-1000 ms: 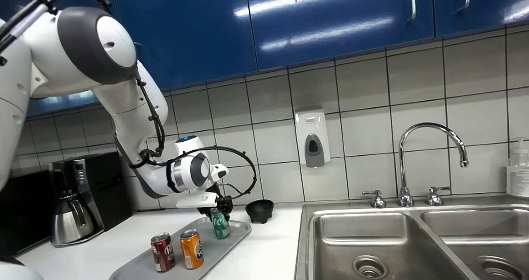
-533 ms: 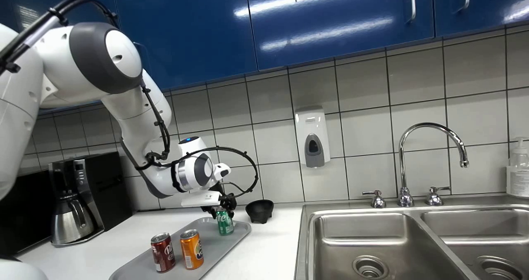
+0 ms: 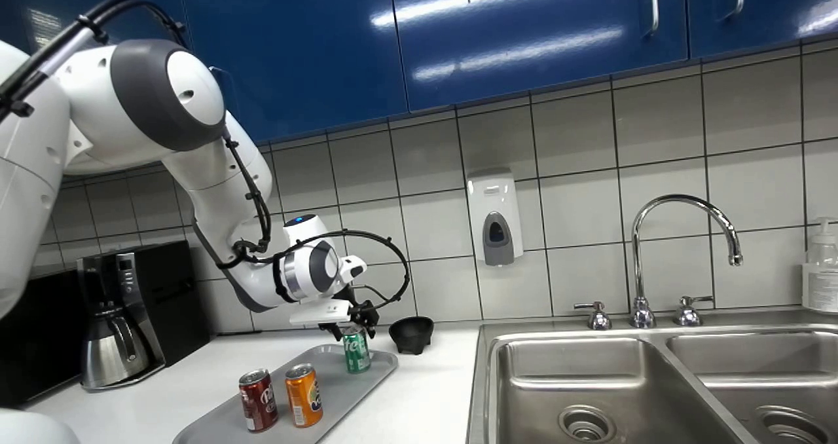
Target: Put the two cans on the tray
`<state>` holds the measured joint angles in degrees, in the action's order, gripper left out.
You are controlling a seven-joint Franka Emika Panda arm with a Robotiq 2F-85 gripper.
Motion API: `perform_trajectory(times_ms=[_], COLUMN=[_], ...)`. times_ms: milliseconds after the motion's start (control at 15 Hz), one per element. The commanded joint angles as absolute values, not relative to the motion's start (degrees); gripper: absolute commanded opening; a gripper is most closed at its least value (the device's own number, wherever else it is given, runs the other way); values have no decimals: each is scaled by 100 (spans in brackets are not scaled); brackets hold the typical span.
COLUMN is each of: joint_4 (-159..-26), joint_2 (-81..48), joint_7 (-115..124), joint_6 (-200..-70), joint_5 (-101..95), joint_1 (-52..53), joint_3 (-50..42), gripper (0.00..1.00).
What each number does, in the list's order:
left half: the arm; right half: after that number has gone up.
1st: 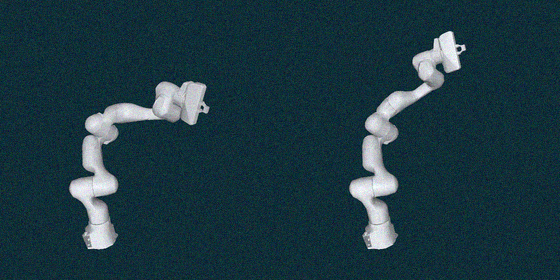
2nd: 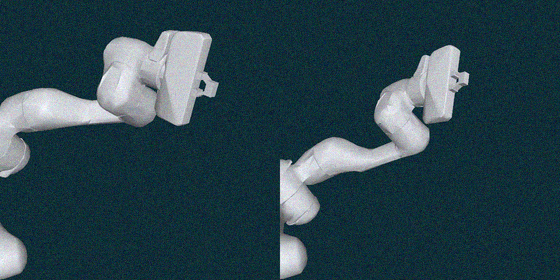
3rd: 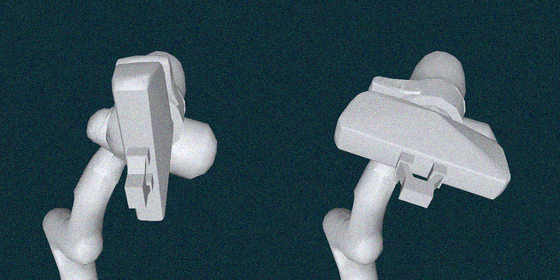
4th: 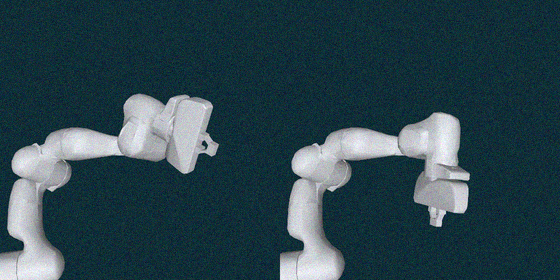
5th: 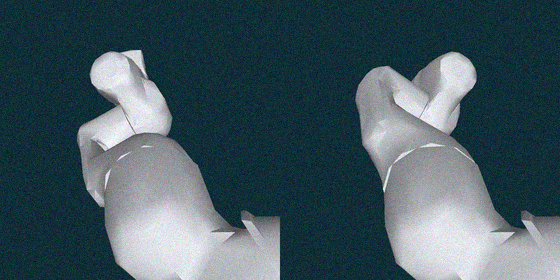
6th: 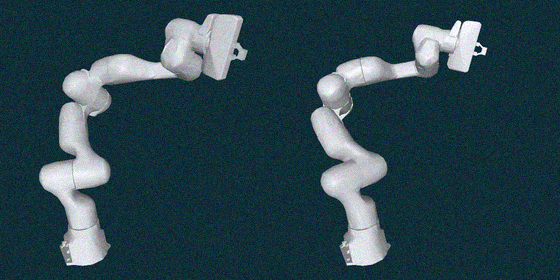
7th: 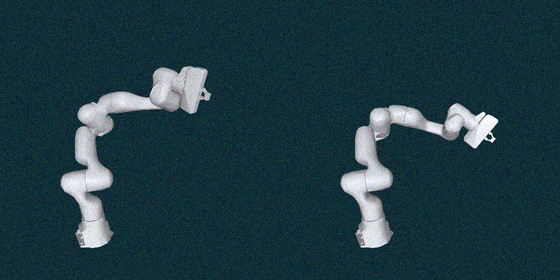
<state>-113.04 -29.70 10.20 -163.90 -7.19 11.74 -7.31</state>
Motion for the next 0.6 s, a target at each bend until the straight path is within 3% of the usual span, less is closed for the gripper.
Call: perform_trajectory(times_ms=[0, 533], joint_4=[-11400, -12305], joint_2=[-2705, -1831], joint_7=[1147, 926], joint_6=[-16360, -16548], joint_5=[-819, -801], joint_1=[1252, 1099], joint_3=[-788, -629], gripper=[100, 100])
